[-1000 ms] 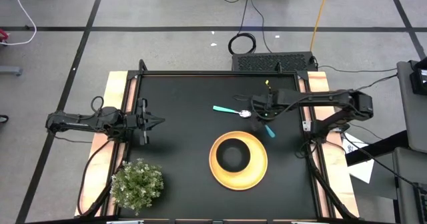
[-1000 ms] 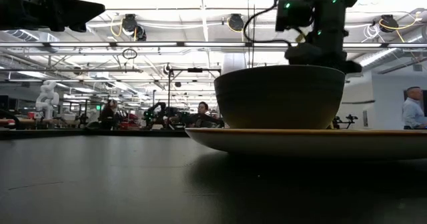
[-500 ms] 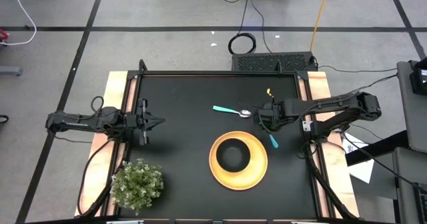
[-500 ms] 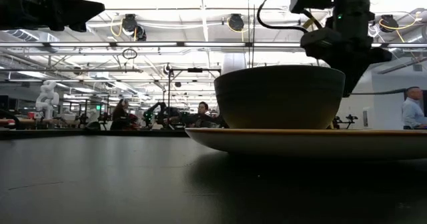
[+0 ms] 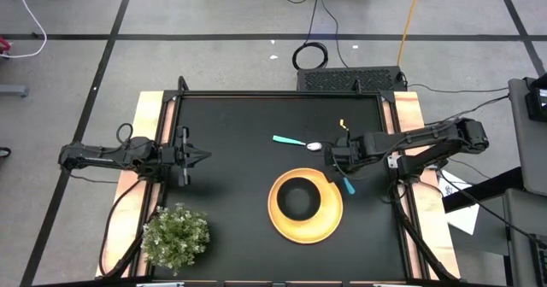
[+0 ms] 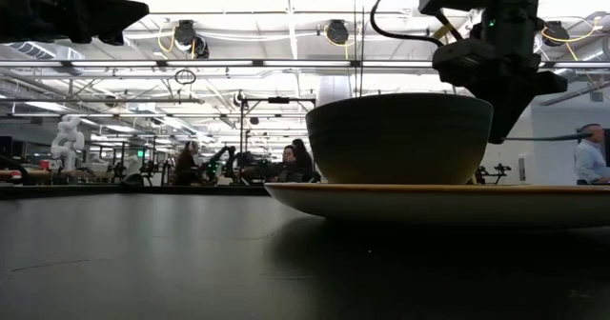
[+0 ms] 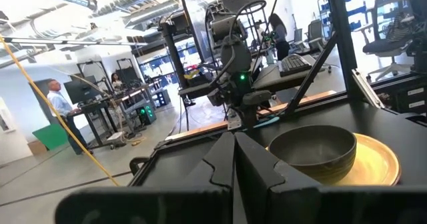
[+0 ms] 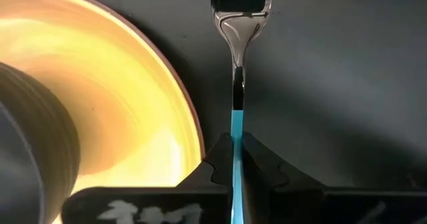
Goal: Set table place
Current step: Put the blue fork to the right of the black bowl on the yellow plate
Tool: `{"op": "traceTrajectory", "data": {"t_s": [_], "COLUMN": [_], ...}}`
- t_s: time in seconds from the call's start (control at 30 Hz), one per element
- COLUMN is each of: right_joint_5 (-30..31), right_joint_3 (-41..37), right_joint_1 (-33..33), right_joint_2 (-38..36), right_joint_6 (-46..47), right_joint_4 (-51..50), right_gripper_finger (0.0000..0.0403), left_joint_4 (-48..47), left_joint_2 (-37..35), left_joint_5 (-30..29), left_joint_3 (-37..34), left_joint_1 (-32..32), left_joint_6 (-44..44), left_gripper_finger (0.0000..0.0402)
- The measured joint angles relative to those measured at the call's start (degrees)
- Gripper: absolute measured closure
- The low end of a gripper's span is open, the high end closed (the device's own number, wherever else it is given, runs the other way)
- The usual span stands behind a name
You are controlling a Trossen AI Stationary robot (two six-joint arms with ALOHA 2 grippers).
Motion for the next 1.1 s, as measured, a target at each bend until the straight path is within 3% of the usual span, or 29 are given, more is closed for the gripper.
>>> {"op": "traceTrajectory", "data": {"t_s": [0.47, 1.1], "right_joint_5": [-0.09, 0.42], "right_joint_3": [0.00, -0.02], "right_joint_1": [1.91, 11.86], "right_joint_2": [0.02, 0.94], "right_joint_6": [3.05, 18.90], "right_joint_4": [2.79, 7.70], "right_gripper_finger": [0.0401, 0.0401], "left_joint_4": [-0.04, -0.09], "left_joint_2": [0.00, -0.01], "left_joint_5": [-0.02, -0.02], "left_joint_3": [0.01, 0.00], "left_joint_1": [0.00, 0.00], "left_joint_6": [-0.02, 0.42], "left_gripper_finger": [0.0382, 0.0382]}}
